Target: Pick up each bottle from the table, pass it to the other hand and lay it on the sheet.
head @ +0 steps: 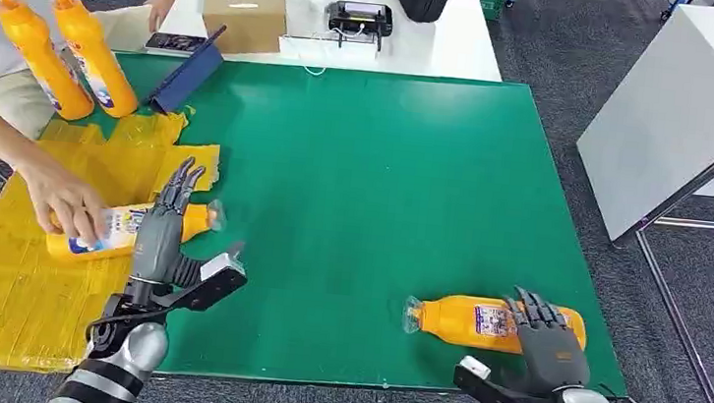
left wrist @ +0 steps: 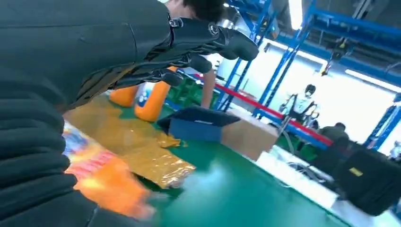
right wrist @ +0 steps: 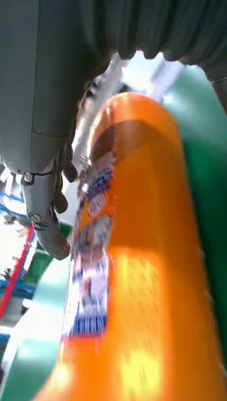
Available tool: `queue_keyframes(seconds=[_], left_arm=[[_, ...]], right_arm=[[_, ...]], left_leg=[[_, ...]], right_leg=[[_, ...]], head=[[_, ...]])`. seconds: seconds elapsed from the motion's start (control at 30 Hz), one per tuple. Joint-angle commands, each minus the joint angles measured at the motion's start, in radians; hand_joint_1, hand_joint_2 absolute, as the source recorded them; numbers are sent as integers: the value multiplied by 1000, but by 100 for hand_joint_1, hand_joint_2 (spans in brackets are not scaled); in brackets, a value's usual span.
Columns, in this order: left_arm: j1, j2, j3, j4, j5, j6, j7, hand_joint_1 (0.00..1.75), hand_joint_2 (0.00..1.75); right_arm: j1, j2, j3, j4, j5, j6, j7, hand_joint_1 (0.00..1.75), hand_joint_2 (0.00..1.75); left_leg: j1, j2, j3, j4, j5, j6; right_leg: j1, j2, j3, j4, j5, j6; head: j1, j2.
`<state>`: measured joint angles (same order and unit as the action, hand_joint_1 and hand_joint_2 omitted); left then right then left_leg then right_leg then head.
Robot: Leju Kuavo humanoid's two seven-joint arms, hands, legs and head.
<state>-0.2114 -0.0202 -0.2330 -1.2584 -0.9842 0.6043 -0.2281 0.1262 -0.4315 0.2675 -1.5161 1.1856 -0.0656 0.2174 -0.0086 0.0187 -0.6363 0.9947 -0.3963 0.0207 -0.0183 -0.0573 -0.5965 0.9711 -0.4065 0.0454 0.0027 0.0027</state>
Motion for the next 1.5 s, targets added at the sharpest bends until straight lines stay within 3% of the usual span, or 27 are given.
queue_keyframes(seconds=[0.03, 0.4, 0.6, 0.7, 0.8, 0.9, 0.97, 1.0, 1.03, 1.07, 1.1, 1.13, 1.27, 1.33, 1.37, 1.4, 1.43, 1.5], left_arm=[[23, -11, -47, -36, -1, 8, 14, 0, 175], [47, -9, -39, -56, 0, 2, 15, 0, 175], [49, -17, -37, -54, 45, 3, -12, 0, 175], [19, -18, -66, -28, 103, 4, -58, 0, 175], [-30, -19, -120, 12, 162, 8, -100, 0, 175], [-68, -20, -172, 36, 201, 19, -127, 0, 175], [-85, -23, -191, 51, 177, 66, -125, 0, 175], [-90, -28, -195, 60, 160, 88, -121, 0, 175], [-102, -30, -204, 73, 164, 91, -116, 0, 175], [-101, -29, -207, 70, 170, 87, -111, 0, 175], [-100, -27, -207, 71, 171, 87, -110, 0, 175], [-93, -23, -205, 68, 175, 93, -109, 0, 175], [-53, -8, -184, 21, 182, 91, -96, 0, 175], [-21, -1, -170, -27, 168, 76, -80, 0, 175], [-1, 0, -159, -54, 160, 57, -66, 0, 175], [19, 3, -152, -85, 151, 46, -61, 0, 175], [33, 0, -143, -102, 146, 32, -55, 0, 175], [77, -3, -128, -166, 128, -4, -43, 0, 175]], right_arm=[[-108, 141, -104, 184, 4, -78, -50, 0, 175], [-115, 176, -127, 119, 16, -92, -58, 0, 175], [-148, 166, -130, 172, -20, -27, -80, 0, 175], [-184, 98, -73, 305, -108, 128, -132, 0, 175], [-238, 55, -13, 530, -142, 154, -172, 0, 175], [-302, 83, 6, 748, -164, 130, -210, 0, 175], [-337, 108, 27, 858, -144, 109, -201, 73, 175], [-338, 116, 34, 882, -137, 96, -201, 73, 175], [-350, 126, 44, 914, -126, 71, -206, 145, 175], [-356, 134, 44, 922, -125, 56, -203, 159, 175], [-358, 138, 45, 923, -125, 56, -203, 159, 175], [-359, 147, 39, 916, -131, 31, -208, 173, 175], [-362, 170, 28, 812, -126, -46, -189, 175, 175], [-353, 184, 23, 697, -117, -52, -156, 175, 175], [-336, 204, -3, 613, -121, -118, -160, 175, 175], [-328, 213, -2, 543, -108, -83, -124, 175, 175], [-309, 232, -22, 465, -103, -163, -139, 175, 175], [-261, 288, -57, 264, -88, -202, -119, 175, 175]], left_leg=[[2, 1, 6, -1, -1, -2], [1, 0, 5, 0, -1, -1], [1, 1, 5, 0, -1, -1], [2, 0, 7, 0, -2, -2], [3, -3, 7, -1, -1, -1], [4, -3, 9, -1, 0, -1], [4, -1, 14, -2, -1, -1], [4, 0, 16, -2, -1, -1], [5, 0, 21, -1, -3, 0], [7, -2, 22, -2, -4, -1], [9, 0, 29, -2, -7, -2], [9, 1, 33, -2, -9, 1], [14, 2, 39, -4, -8, 1], [14, 8, 42, -2, -10, 1], [13, 7, 39, -3, -8, 1], [13, 9, 40, -3, -9, 2], [13, 11, 41, -2, -10, 2], [11, 11, 42, -3, -10, 3]], right_leg=[[1, 5, 6, -2, 0, -2], [1, 4, 4, -1, 0, -1], [1, 4, 4, -1, 0, -1], [2, 6, 7, -1, -1, -2], [2, 2, 9, -3, -1, -2], [3, 1, 11, -4, 0, -1], [3, 4, 15, -6, 1, -2], [3, 3, 16, -7, 1, -2], [4, 3, 11, -8, -1, -2], [5, 3, 14, -11, -3, -4], [6, 3, 20, -13, -7, -2], [6, 4, 25, -15, -15, -3], [10, 7, 35, -23, -12, -3], [10, 9, 38, -23, -14, -3], [9, 11, 35, -24, -13, -3], [9, 12, 36, -23, -14, -3], [9, 14, 37, -22, -14, -3], [8, 15, 39, -24, -7, 2]], head=[[0, 0], [0, 0], [0, 0], [0, 0], [0, 0], [0, 0], [0, 0], [0, 0], [0, 0], [0, 0], [0, 0], [0, 0], [1, 0], [2, 0], [1, 0], [2, 0], [1, 0], [1, 0]])
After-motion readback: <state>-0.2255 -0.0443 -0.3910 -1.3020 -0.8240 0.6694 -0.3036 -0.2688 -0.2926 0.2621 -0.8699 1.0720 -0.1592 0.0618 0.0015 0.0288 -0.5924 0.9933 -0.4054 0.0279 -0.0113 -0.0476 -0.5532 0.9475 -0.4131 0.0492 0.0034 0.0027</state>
